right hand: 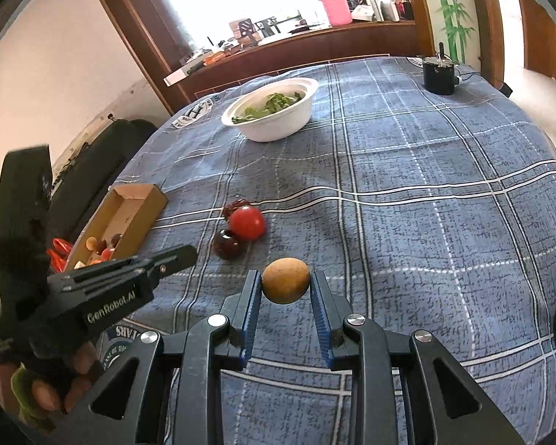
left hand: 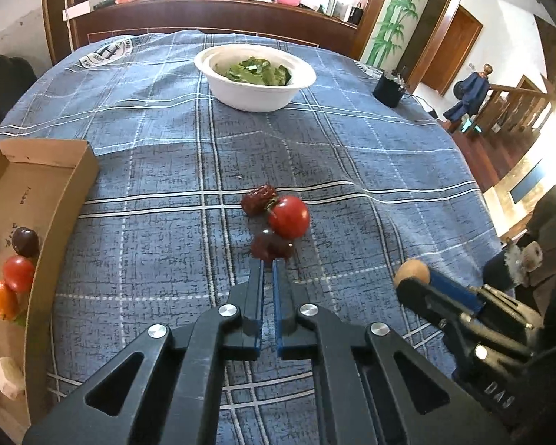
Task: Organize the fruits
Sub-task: 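Grasp a small tan fruit with the right tool while the left tool grasps a dark fruit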
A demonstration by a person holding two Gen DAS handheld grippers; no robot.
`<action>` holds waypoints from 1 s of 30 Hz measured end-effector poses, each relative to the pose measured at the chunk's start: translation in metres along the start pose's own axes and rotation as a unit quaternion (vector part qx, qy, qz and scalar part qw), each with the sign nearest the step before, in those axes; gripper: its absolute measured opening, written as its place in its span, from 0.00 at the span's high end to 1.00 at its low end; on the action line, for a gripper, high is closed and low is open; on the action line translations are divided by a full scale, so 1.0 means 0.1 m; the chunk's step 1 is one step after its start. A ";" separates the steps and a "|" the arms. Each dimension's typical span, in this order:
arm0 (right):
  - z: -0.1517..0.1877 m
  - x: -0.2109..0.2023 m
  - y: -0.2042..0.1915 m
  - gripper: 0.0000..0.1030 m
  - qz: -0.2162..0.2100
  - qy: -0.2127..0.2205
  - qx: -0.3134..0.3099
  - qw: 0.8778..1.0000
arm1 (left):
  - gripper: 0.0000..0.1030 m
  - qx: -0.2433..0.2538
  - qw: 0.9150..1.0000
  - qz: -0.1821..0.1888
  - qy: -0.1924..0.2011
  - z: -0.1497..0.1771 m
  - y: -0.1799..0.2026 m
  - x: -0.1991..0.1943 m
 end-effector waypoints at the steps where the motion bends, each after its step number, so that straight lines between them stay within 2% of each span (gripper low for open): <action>1: 0.01 -0.01 -0.01 0.73 -0.001 0.000 -0.001 1.000 | 0.90 0.002 1.000 0.002 -0.003 -0.01 0.01 0.01; 2: 0.01 -0.02 -0.03 0.73 -0.002 0.000 -0.002 1.000 | 0.81 0.003 1.000 0.004 -0.005 -0.02 0.03 0.03; 5: 0.04 -0.04 -0.04 0.73 -0.002 0.001 -0.002 1.000 | 0.66 0.013 1.000 -0.005 -0.004 -0.03 0.09 0.11; 9: 0.06 -0.03 0.00 0.73 0.001 -0.003 0.003 1.000 | 0.66 0.018 1.000 -0.009 -0.020 -0.05 0.10 0.31; 12: 0.08 -0.01 0.04 0.73 0.004 -0.006 0.006 1.000 | 0.66 0.023 0.999 -0.019 -0.016 -0.06 0.10 0.40; 13: 0.08 -0.01 0.06 0.73 0.005 -0.007 0.008 1.000 | 0.73 0.023 0.999 -0.022 -0.016 -0.06 0.09 0.43; 14: 0.08 0.00 0.08 0.73 0.005 -0.008 0.010 1.000 | 0.74 0.024 0.999 -0.031 -0.014 -0.06 0.07 0.45; 17: 0.08 0.00 0.10 0.73 0.005 -0.009 0.012 1.000 | 0.75 0.027 0.999 -0.027 -0.007 -0.04 0.06 0.42; 22: 0.08 0.00 0.03 0.73 -0.001 -0.008 0.006 1.000 | 0.75 0.029 0.998 -0.047 0.006 0.00 0.03 0.25; 30: 0.10 -0.04 -0.19 0.73 -0.011 -0.006 -0.011 1.000 | 0.75 0.030 0.993 -0.113 0.025 0.17 -0.07 -0.15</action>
Point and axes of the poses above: each gripper's, at about its wrist camera, not at the fingertips, and x roughly the way its jaws point, y to its right, z to its underside, the point moved 3 cm from there along x, roughly the way its jaws point, and after that the axes turned 3 degrees about -x, right-handed, at the moved point
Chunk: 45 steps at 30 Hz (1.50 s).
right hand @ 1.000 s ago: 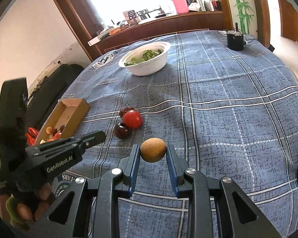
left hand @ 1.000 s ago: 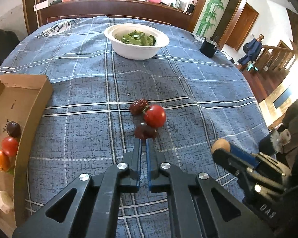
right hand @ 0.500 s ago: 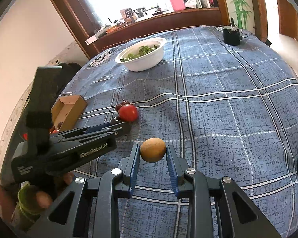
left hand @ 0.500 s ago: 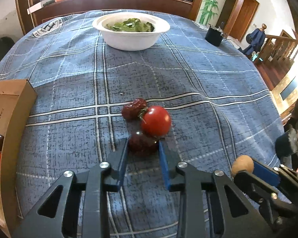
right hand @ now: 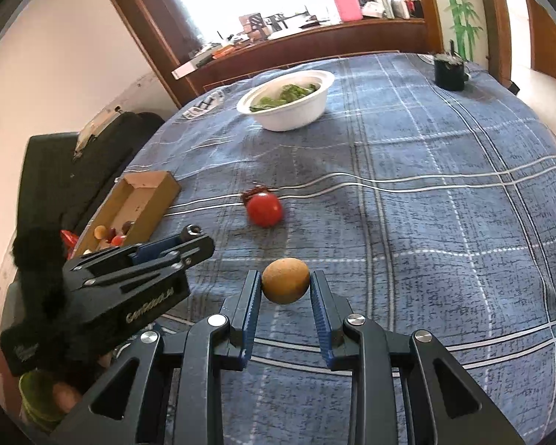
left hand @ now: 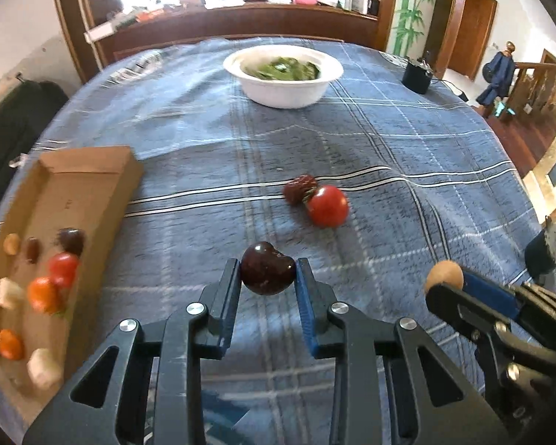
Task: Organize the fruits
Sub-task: 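Grasp a small tan fruit with the right tool while the left tool grasps a dark fruit, then carry the tan fruit and dark fruit with both tools over the cardboard tray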
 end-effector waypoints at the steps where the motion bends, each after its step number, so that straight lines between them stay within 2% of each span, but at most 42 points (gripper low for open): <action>1: 0.00 -0.01 -0.03 0.73 -0.002 0.000 -0.003 1.000 | 0.74 0.000 1.000 -0.008 0.003 0.03 -0.04 -0.05; 8: 0.00 -0.03 -0.29 0.73 -0.011 0.001 -0.024 1.000 | 0.74 -0.012 0.999 -0.046 0.019 0.21 -0.33 -0.34; 18: 0.06 0.01 -0.73 0.73 -0.029 -0.006 -0.057 0.998 | 0.74 -0.043 0.993 -0.105 0.044 0.38 -0.83 -0.65; 34: 0.14 0.22 -1.22 0.73 -0.047 -0.021 -0.085 0.995 | 0.74 -0.077 0.985 -0.144 0.055 0.54 -1.35 -0.81; 45: 0.12 0.32 -1.49 0.73 -0.056 -0.026 -0.105 0.993 | 0.74 -0.090 0.983 -0.149 0.054 0.58 -1.54 -0.80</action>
Point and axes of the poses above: each gripper's, at about its wrist camera, not at the fingertips, and x roughly the way its jaws point, y to its right, z to its underside, the point moved 3 cm from there along x, roughly the way its jaws point, and after that the axes turned 3 degrees about -x, right-handed, at the moved point
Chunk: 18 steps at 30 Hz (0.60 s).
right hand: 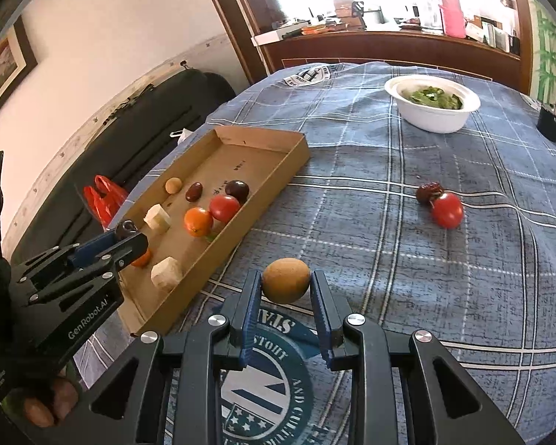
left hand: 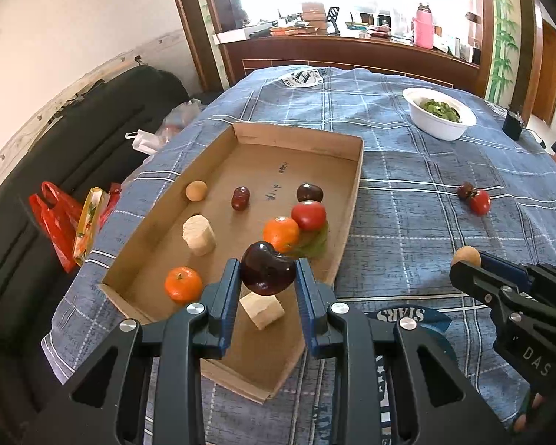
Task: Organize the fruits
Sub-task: 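Carry the tan fruit and dark fruit with both tools over the cardboard tray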
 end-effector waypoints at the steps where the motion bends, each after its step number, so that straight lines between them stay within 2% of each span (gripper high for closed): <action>1: 0.00 0.01 -0.01 0.73 0.000 0.000 -0.001 1.000 | 0.74 -0.001 1.000 0.000 -0.001 0.00 -0.01 0.01; 18: -0.07 0.13 -0.16 0.73 -0.007 -0.007 -0.014 1.000 | 0.74 -0.020 1.000 -0.006 -0.014 0.01 -0.23 0.15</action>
Point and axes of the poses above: each gripper's, at about its wrist camera, not at the fingertips, and x roughly the way its jaws point, y to its right, z to its underside, the point moved 3 cm from there along x, roughly the way its jaws point, and after that the axes turned 3 degrees about -x, right-handed, at the moved point
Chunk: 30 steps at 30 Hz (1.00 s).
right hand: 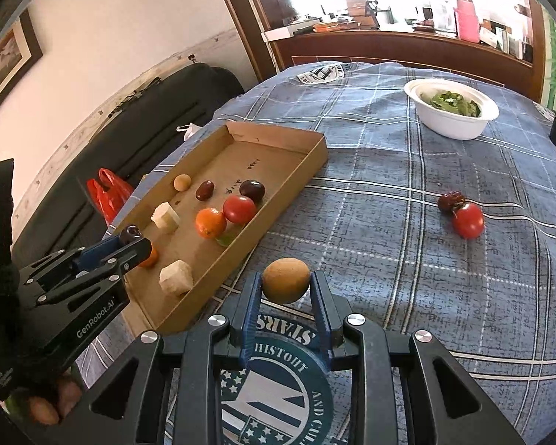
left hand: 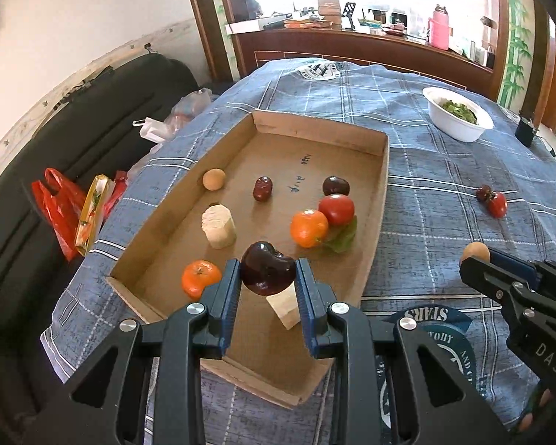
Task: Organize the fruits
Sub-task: 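Carry the tan fruit and dark fruit with both tools over the cardboard tray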
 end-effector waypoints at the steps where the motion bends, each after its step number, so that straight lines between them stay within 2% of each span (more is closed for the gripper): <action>1: -0.01 0.01 -0.01 0.73 0.000 -0.001 -0.001 1.000 | 0.74 -0.003 1.000 0.001 -0.001 0.00 -0.03 0.01; 5: -0.04 0.06 -0.05 0.73 -0.001 -0.005 -0.006 1.000 | 0.74 -0.016 1.000 0.008 -0.010 -0.01 -0.17 0.05; 13: -0.17 0.16 -0.14 0.73 -0.009 -0.006 -0.016 1.000 | 0.74 -0.068 0.997 0.019 -0.035 -0.04 -0.77 0.19; 18: -0.32 0.23 -0.20 0.73 -0.014 -0.003 -0.024 1.000 | 0.74 -0.085 0.995 0.016 -0.046 -0.03 -1.00 0.29; 25: -0.56 0.43 -0.32 0.73 -0.022 -0.006 -0.038 0.999 | 0.74 -0.088 0.994 0.043 -0.054 -0.11 -0.98 0.39; 30: -0.74 0.62 -0.37 0.73 -0.029 -0.012 -0.041 0.999 | 0.74 -0.086 0.994 0.042 -0.061 -0.21 -0.93 0.54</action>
Point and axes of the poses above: each gripper's, at about its wrist camera, not at the fingertips, and x roughly the way its jaws point, y to its right, z to its underside, the point moved 3 cm from there along x, roughly the way its jaws point, and after that the axes turned 3 degrees about -x, right-handed, at the moved point
